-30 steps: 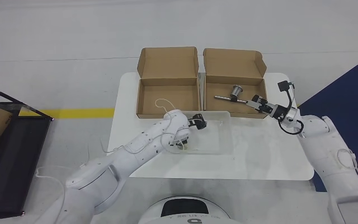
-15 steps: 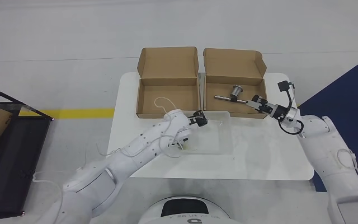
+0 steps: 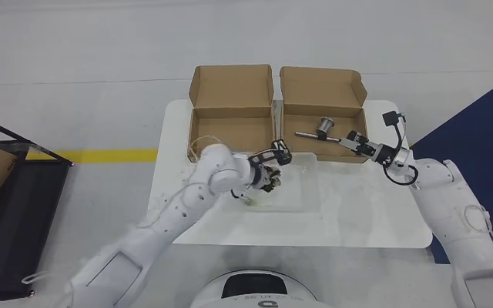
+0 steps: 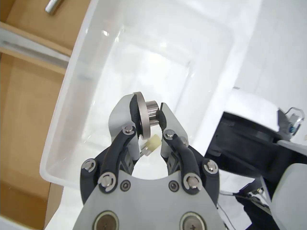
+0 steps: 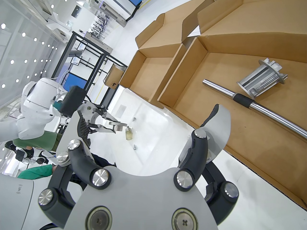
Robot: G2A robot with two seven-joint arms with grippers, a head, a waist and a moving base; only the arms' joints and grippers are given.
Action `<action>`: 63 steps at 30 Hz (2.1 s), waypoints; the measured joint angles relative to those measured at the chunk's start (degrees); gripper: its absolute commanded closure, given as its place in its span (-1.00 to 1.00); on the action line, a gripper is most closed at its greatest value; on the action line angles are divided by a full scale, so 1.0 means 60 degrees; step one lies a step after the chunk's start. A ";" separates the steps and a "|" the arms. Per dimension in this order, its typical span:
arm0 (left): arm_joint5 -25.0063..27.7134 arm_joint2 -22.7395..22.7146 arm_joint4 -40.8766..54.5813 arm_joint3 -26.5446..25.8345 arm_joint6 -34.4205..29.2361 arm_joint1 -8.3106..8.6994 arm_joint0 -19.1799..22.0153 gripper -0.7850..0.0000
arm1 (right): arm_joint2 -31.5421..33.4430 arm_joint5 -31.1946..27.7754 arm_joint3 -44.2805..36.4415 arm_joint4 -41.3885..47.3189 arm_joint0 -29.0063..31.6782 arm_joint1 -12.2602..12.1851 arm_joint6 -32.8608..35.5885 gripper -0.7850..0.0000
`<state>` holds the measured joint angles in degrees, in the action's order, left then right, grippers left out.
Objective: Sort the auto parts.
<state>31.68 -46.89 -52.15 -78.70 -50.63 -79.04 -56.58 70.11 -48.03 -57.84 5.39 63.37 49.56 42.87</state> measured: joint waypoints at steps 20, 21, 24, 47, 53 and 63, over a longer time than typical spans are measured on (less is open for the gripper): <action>0.3188 -0.1303 0.5620 0.1251 0.0112 0.0352 -0.0329 1.00 | 0.0000 0.0000 0.0000 0.0000 0.0000 0.0000 0.0000 -1.00; 0.3144 -0.1290 0.5666 0.1273 0.0154 0.0346 -0.0364 1.00 | 0.0000 0.0000 0.0000 0.0000 0.0000 0.0000 0.0000 -1.00; 0.2351 -0.1216 0.6884 0.1779 0.0159 0.0297 -0.0326 1.00 | 0.0000 0.0000 0.0000 0.0000 0.0000 0.0000 0.0000 -1.00; -0.5344 -0.0389 2.3079 0.6026 -0.6229 -0.1760 0.1578 1.00 | 0.0000 0.0000 0.0000 0.0000 0.0000 0.0000 0.0000 -1.00; -0.6207 -0.0451 2.4136 0.6277 -0.6228 -0.2051 0.1527 1.00 | 0.0000 0.0000 0.0000 0.0000 0.0000 0.0000 0.0000 -1.00; -0.6405 -0.0493 2.4235 0.6336 -0.6229 -0.2099 0.1488 1.00 | 0.0000 0.0000 0.0000 0.0000 0.0000 0.0000 0.0000 -1.00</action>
<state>-6.75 -49.84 93.27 -40.68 -88.00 -91.63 -47.65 70.11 -48.03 -57.84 5.39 63.37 49.56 42.87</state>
